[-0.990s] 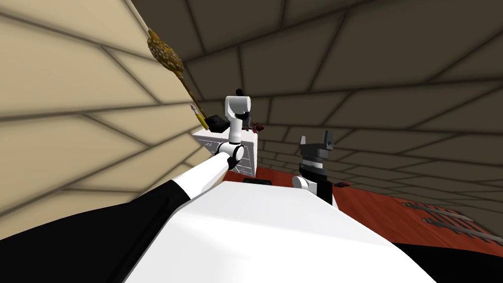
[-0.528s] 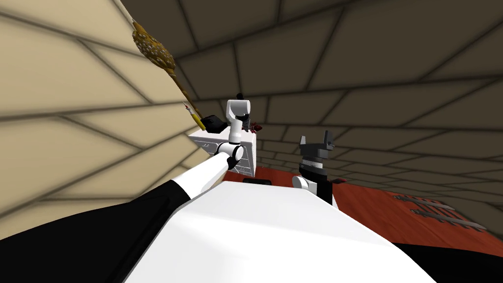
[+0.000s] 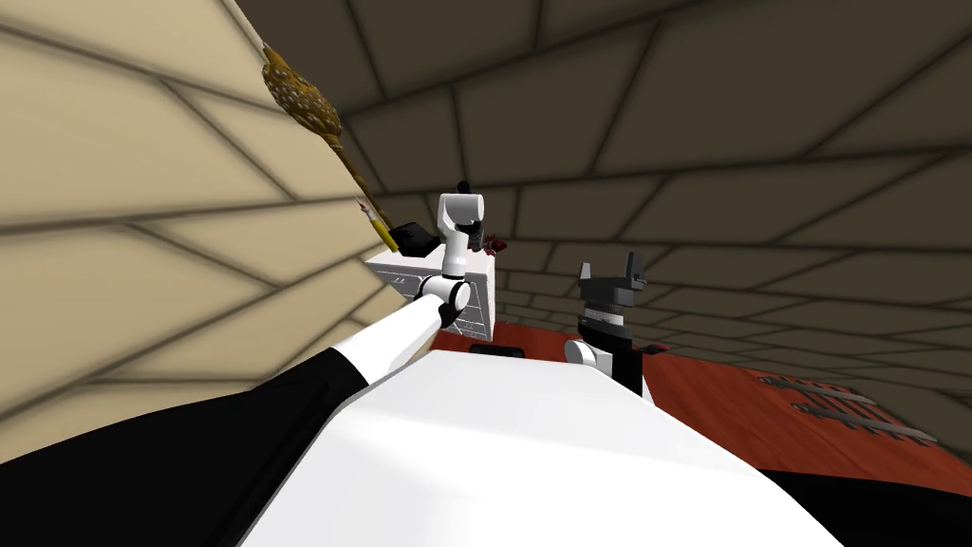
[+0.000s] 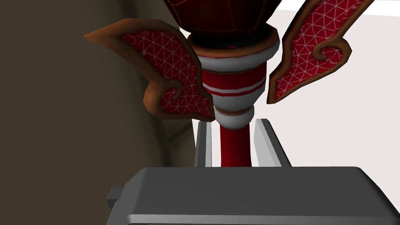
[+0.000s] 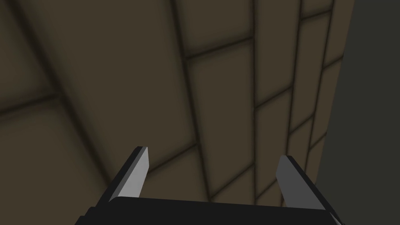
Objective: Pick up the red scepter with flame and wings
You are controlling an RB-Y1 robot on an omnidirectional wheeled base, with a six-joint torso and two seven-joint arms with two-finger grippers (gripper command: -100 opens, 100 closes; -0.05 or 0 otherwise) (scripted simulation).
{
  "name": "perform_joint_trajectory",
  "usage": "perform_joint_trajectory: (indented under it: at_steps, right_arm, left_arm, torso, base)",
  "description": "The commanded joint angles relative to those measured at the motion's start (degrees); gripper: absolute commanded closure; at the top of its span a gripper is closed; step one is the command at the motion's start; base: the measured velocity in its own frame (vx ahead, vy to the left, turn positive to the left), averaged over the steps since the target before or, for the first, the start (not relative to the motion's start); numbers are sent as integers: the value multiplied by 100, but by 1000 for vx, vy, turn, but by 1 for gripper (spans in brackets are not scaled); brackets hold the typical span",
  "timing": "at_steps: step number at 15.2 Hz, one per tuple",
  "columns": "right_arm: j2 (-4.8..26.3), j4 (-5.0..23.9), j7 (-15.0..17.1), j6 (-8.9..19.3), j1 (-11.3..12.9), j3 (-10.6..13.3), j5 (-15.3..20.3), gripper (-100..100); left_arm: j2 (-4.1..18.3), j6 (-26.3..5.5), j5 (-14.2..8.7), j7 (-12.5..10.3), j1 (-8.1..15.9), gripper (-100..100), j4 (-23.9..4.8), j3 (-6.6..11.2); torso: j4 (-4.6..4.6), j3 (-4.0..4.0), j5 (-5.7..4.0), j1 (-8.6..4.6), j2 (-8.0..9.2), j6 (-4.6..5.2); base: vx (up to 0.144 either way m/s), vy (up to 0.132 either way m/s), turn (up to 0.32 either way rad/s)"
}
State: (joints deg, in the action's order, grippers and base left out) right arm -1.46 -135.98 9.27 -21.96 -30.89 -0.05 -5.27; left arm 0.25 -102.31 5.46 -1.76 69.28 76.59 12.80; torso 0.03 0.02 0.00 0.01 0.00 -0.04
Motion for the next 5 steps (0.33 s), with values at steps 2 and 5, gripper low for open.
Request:
perform_joint_trajectory:
  at_steps: [2,5]
  right_arm:
    - [0,0,0,0,0,0,0,0]
    - [0,0,0,0,0,0,0,0]
  left_arm:
    - [-84,-276,6,13,-8,100,275,-48]
    - [-105,-343,7,22,-17,100,365,-60]
  torso:
    - [1,-1,1,1,-2,-1]
    - [1,-3,1,2,-7,1]
  base:
    - [36,0,115]
    - [36,4,50]
